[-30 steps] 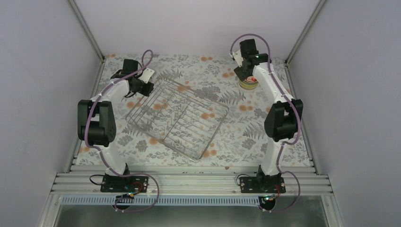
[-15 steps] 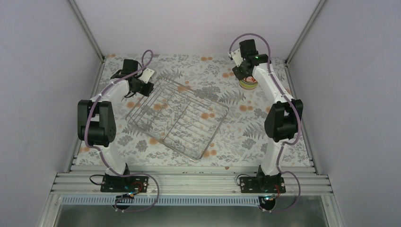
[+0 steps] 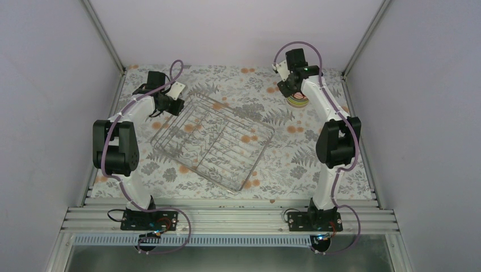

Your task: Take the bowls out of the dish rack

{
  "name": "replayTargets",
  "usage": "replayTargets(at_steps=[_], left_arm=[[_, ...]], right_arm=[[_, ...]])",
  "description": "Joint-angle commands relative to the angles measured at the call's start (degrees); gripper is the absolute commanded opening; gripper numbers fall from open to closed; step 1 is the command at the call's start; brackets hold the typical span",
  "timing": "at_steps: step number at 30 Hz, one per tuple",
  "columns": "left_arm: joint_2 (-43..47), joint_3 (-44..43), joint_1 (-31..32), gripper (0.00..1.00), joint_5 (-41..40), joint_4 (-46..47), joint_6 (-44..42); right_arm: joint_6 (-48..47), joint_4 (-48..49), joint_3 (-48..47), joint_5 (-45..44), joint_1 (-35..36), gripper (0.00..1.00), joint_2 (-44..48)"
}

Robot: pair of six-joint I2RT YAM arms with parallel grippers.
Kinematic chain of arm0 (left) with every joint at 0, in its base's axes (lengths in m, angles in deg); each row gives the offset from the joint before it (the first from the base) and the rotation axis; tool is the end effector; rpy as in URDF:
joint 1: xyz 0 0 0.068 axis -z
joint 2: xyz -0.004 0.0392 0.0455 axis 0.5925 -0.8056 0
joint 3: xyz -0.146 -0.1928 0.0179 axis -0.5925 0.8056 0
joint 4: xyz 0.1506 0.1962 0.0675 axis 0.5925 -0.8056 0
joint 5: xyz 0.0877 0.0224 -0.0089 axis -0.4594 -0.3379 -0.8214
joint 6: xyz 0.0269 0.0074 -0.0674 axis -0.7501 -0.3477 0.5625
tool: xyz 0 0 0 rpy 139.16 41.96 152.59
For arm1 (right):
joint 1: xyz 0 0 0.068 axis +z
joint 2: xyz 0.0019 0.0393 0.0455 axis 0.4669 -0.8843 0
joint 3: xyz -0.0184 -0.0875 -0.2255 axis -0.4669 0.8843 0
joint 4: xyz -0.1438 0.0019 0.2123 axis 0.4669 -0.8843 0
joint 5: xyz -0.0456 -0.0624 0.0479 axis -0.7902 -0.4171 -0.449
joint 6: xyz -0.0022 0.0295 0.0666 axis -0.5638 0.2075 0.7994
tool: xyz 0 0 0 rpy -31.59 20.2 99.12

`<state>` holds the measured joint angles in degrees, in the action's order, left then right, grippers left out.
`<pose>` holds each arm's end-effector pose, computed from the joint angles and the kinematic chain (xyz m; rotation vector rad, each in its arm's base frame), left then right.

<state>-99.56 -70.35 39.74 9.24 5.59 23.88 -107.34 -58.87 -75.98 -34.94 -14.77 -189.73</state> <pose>0.3836 -0.0423 0.1702 0.6014 2.4670 -0.3187 0.4255 0.0897 0.2453 -0.7541 2.4380 -0.2602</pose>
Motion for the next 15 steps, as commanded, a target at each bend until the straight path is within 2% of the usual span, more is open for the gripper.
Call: replayTargets(at_steps=[1, 15], left_arm=[[0.27, 1.34, -0.15, 0.02, 1.87, -3.91, 1.52], [0.17, 1.68, -0.13, 0.02, 1.71, -3.69, 1.51]], right_arm=[[0.52, 0.69, -1.04, -0.45, -0.09, 0.04, 0.84], [0.69, 2.85, 0.39, -1.79, -1.2, 0.04, 1.33]])
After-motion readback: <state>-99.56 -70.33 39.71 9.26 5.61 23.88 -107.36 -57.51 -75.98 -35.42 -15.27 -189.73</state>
